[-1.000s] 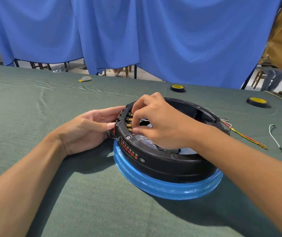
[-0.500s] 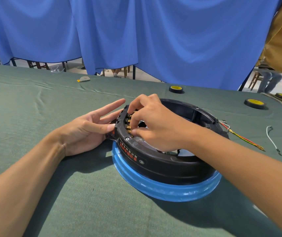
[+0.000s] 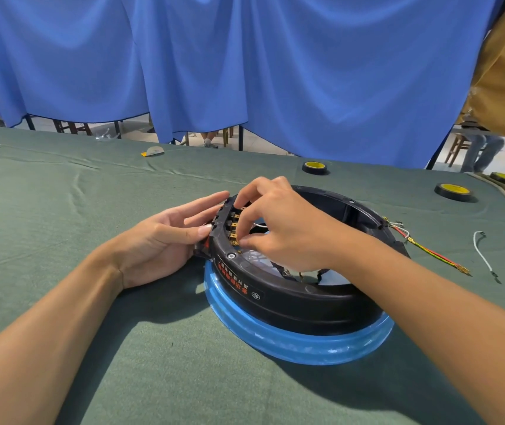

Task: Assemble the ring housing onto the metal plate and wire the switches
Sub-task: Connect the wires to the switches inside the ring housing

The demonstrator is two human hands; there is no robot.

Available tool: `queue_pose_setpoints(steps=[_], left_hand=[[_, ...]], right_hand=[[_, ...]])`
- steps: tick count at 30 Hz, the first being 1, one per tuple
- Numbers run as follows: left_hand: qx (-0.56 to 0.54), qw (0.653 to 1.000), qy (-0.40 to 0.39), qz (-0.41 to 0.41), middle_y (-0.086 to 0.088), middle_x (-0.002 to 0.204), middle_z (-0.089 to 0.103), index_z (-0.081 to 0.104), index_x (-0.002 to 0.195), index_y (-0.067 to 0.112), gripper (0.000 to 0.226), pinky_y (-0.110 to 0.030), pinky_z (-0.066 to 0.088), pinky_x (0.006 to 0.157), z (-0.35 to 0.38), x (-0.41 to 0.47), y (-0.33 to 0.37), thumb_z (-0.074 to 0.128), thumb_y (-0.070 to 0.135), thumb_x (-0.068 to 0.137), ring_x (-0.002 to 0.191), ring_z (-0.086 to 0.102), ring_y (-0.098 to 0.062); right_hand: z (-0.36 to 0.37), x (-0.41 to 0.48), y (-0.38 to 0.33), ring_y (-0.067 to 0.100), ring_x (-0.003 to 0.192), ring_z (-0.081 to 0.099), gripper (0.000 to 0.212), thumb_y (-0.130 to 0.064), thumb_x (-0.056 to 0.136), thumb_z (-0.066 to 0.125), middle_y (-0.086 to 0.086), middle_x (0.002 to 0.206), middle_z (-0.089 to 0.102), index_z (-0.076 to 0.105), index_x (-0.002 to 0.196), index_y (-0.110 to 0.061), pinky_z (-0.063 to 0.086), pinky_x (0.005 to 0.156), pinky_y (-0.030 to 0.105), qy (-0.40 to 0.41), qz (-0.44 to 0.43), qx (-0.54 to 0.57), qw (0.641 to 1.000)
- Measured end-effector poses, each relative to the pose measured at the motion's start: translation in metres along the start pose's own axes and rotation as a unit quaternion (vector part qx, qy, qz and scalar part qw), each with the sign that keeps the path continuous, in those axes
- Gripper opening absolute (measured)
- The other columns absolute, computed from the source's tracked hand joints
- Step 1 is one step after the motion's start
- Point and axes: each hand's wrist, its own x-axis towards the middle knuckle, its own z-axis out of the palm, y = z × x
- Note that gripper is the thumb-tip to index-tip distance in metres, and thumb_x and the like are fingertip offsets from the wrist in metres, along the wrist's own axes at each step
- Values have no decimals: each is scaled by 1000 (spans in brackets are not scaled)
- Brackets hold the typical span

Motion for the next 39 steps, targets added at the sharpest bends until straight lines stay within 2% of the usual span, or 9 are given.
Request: queue_pose_setpoints(steps=[4, 8, 9, 11, 14, 17, 25, 31, 39], left_hand=[[79, 995, 59, 7, -3, 133, 63, 56, 136, 21, 54, -29, 53, 89, 20, 2, 3, 65, 32, 85, 120, 62, -19], [227, 959, 168, 22, 12, 109, 74, 76, 105, 36, 36, -7, 48, 74, 49, 7, 12, 67, 50, 72, 96, 68, 5], [250, 948, 197, 30, 15, 114, 71, 74, 110, 37, 45, -5, 46, 75, 53, 7, 15, 68, 52, 68, 96, 66, 10], [297, 919, 256, 42, 14, 134, 60, 58, 136, 24, 77, -11, 41, 92, 55, 8, 17, 73, 51, 66, 114, 57, 9], [294, 904, 298, 82, 2, 144, 53, 48, 145, 17, 71, -29, 38, 111, 62, 10, 14, 78, 21, 80, 129, 50, 0], [301, 892, 325, 92, -5, 143, 54, 47, 145, 17, 62, -35, 41, 111, 68, 13, 9, 70, 8, 88, 127, 53, -6], [318, 880, 335, 113, -9, 137, 59, 48, 144, 24, 62, -40, 45, 107, 70, 16, 3, 55, -8, 91, 128, 53, -7], [330, 873, 340, 118, -11, 136, 60, 34, 151, 31, 73, -43, 44, 108, 68, 15, 2, 54, -6, 92, 130, 51, -7], [319, 881, 334, 107, -13, 136, 59, 27, 153, 35, 76, -41, 43, 110, 71, 13, 4, 54, -5, 94, 132, 49, -7]], right_hand=[[-4, -2, 5, 10, 113, 31, 10, -26, 92, 63, -10, 111, 48, 72, 88, -29, 28, 92, 29, 20, 15, 27, 999], [-16, -3, 14, 15, 101, 47, 16, -18, 92, 60, -22, 81, 49, 74, 87, -19, 36, 94, 35, 143, 60, 45, 987], [-19, -3, 17, 14, 96, 48, 16, -17, 92, 59, -22, 76, 48, 74, 86, -17, 34, 93, 33, 143, 70, 22, 987], [-21, -6, 22, 11, 87, 47, 17, -18, 92, 59, -19, 74, 51, 74, 86, -15, 33, 89, 29, 111, 89, -26, 989], [-17, -7, 25, 17, 88, 57, 17, -24, 94, 58, -3, 88, 66, 72, 92, -15, 43, 75, 30, 38, 121, -37, 991], [-11, -4, 22, 15, 83, 60, 20, -34, 95, 58, -3, 87, 66, 70, 93, -18, 43, 63, 26, -6, 123, -25, 992], [-6, 4, 9, 20, 86, 55, 10, -27, 87, 66, -3, 86, 59, 59, 82, -23, 43, 69, 31, 48, 56, -133, 988], [-6, 9, 0, 27, 82, 59, 19, -17, 88, 64, 5, 79, 57, 53, 73, -20, 52, 73, 37, 39, 39, -118, 991], [-10, 1, 5, 19, 83, 61, 20, -27, 94, 60, 1, 87, 66, 73, 90, -14, 53, 76, 37, 35, 45, -101, 993]])
